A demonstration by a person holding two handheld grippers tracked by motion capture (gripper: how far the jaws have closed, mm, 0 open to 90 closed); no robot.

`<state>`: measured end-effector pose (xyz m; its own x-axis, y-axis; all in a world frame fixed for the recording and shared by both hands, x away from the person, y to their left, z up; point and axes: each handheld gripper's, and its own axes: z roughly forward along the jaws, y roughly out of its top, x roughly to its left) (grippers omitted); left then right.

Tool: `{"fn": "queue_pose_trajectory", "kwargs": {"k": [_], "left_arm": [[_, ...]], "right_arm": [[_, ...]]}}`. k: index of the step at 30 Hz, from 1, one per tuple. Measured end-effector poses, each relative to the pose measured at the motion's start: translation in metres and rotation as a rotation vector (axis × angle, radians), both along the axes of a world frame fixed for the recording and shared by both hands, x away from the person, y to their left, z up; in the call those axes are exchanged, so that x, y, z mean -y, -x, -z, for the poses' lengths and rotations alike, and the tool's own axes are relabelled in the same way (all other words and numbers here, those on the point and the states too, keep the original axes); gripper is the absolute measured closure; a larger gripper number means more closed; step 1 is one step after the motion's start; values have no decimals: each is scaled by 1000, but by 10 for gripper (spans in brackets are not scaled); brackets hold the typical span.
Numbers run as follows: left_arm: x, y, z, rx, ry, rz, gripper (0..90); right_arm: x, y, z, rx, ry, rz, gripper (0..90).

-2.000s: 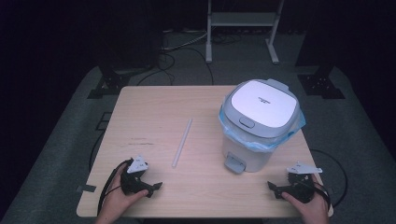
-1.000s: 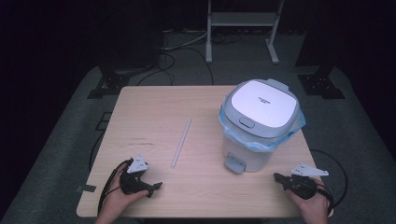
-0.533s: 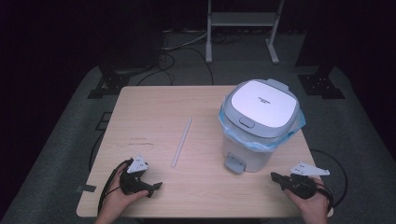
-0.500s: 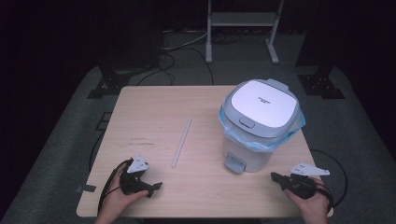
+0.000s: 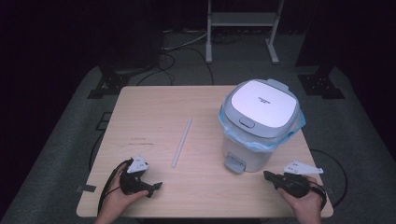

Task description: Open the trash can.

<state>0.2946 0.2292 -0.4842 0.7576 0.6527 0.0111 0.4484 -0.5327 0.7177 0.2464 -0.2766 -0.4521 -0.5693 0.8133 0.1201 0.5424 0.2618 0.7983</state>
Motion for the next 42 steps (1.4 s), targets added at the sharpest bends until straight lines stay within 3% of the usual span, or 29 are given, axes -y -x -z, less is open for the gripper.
{"fn": "queue_pose_trajectory", "kwargs": {"k": [30,35,42], "left_arm": [[0,0,0,0,0,0,1],[0,0,0,0,0,0,1],[0,0,0,0,0,0,1]], "right_arm": [[-50,-8,-6,31,-11,-97,896],[-56,-9,-6,19,-9,-98,896],[-66,-13,-4,42,9,-101,896]]}}
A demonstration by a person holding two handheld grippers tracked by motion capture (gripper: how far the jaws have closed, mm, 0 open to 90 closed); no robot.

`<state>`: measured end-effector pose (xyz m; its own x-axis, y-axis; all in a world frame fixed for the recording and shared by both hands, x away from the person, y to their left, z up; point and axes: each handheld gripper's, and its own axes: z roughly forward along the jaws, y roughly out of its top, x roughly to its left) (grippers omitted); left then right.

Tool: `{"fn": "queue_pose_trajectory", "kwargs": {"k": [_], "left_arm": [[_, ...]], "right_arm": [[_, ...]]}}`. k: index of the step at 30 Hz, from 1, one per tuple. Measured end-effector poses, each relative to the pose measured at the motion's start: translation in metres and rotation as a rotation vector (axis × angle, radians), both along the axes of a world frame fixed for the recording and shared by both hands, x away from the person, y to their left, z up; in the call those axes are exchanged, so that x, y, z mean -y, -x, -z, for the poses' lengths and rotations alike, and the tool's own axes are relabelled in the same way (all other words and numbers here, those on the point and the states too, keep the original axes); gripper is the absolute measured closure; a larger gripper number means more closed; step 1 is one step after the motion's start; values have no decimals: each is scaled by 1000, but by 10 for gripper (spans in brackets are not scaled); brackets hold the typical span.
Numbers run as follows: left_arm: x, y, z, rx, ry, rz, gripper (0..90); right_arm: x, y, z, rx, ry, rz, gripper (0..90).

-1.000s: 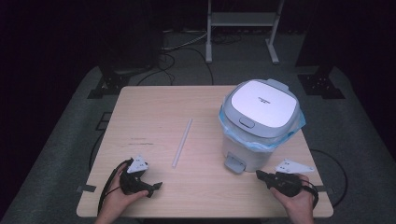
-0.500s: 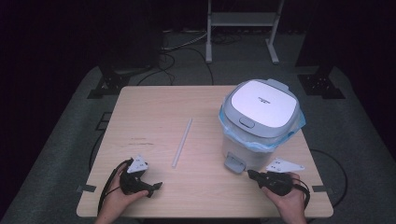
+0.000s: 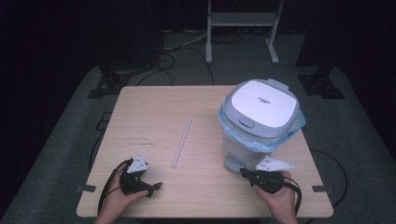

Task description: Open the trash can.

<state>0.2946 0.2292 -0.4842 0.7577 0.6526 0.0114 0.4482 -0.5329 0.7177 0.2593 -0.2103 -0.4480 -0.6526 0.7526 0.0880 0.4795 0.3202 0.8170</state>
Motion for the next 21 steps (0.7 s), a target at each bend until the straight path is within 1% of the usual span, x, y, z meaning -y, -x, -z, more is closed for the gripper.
{"fn": "queue_pose_trajectory", "kwargs": {"k": [7,10,16,21], "left_arm": [[0,0,0,0,0,0,1],[0,0,0,0,0,0,1],[0,0,0,0,0,0,1],[0,0,0,0,0,0,1]], "right_arm": [[-7,-3,1,5,9,-1,896],[-10,-6,3,17,13,7,896],[-16,-10,5,40,16,6,897],[-22,-14,7,47,24,14,897]]}}
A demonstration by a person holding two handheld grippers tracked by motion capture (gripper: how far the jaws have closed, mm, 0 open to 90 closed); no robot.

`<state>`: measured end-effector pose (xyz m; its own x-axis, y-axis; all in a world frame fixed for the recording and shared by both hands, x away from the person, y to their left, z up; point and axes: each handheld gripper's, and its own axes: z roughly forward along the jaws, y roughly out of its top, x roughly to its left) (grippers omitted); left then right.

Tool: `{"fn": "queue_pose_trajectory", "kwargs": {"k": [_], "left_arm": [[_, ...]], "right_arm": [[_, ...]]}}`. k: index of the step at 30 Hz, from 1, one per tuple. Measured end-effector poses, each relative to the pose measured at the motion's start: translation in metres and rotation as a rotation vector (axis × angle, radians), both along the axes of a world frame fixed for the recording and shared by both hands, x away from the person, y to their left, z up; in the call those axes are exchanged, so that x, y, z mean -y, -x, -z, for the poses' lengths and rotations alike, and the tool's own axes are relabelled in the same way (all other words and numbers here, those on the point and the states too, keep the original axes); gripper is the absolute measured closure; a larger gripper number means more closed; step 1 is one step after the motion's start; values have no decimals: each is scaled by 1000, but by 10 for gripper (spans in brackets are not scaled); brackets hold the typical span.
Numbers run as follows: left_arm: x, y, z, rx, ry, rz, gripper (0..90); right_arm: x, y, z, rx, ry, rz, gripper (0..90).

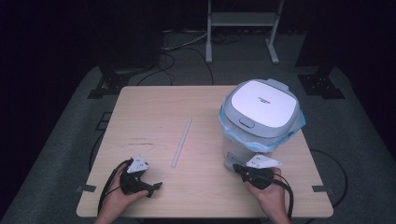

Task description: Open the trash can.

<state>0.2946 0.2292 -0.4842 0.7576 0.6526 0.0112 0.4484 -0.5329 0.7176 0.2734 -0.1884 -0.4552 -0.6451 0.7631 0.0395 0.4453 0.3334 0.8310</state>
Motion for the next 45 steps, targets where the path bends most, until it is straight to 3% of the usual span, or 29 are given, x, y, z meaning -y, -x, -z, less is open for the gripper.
{"fn": "queue_pose_trajectory", "kwargs": {"k": [17,45], "left_arm": [[0,0,0,0,0,0,1],[0,0,0,1,0,0,2]], "right_arm": [[-11,-12,9,26,39,34,897],[-14,-9,14,75,92,45,899]]}}
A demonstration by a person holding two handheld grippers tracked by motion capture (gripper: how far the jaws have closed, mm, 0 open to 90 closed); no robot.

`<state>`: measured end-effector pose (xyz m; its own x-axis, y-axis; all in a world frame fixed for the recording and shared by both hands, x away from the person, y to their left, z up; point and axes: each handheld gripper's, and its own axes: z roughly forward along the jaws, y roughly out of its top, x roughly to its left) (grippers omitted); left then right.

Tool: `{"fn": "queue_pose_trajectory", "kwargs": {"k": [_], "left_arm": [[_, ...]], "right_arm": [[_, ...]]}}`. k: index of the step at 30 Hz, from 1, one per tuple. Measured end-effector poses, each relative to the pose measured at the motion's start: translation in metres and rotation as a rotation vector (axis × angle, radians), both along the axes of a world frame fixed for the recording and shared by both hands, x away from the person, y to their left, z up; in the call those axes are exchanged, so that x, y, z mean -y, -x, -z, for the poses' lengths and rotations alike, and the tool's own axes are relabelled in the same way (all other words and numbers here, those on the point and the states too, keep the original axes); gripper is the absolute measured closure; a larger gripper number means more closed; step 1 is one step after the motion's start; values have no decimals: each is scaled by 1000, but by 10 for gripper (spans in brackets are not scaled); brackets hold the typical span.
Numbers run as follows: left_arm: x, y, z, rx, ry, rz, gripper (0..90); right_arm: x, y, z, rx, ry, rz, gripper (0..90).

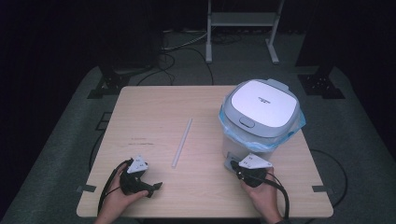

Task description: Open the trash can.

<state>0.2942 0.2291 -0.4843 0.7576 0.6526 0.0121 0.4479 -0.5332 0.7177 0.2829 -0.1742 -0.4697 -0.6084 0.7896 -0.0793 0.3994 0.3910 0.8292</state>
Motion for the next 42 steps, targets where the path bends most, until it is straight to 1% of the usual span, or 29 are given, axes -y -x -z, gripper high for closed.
{"fn": "queue_pose_trajectory", "kwargs": {"k": [3,8,13,14,17,27,29,31,36,42], "left_arm": [[0,0,0,0,1,-1,2],[0,0,0,0,0,-1,2],[0,0,0,0,0,-1,2],[0,0,0,0,0,-1,2],[0,0,0,0,-1,-1,1],[0,0,0,0,0,-2,1],[0,0,0,0,0,-2,2],[0,0,0,0,0,-2,1],[0,0,0,0,-1,-1,1],[0,0,0,0,-1,-1,1]], "right_arm": [[0,0,1,0,2,0,899],[1,0,1,-7,-9,1,899],[1,-1,2,-7,-7,-1,899],[0,0,2,-4,2,-1,899],[-1,0,2,-7,9,-1,899],[-5,-1,9,-28,54,-1,899],[-5,-1,9,-29,54,-1,899],[-3,-2,10,-32,42,4,899],[-2,-3,10,-41,32,3,899],[-2,-3,10,-45,28,4,899]]}}
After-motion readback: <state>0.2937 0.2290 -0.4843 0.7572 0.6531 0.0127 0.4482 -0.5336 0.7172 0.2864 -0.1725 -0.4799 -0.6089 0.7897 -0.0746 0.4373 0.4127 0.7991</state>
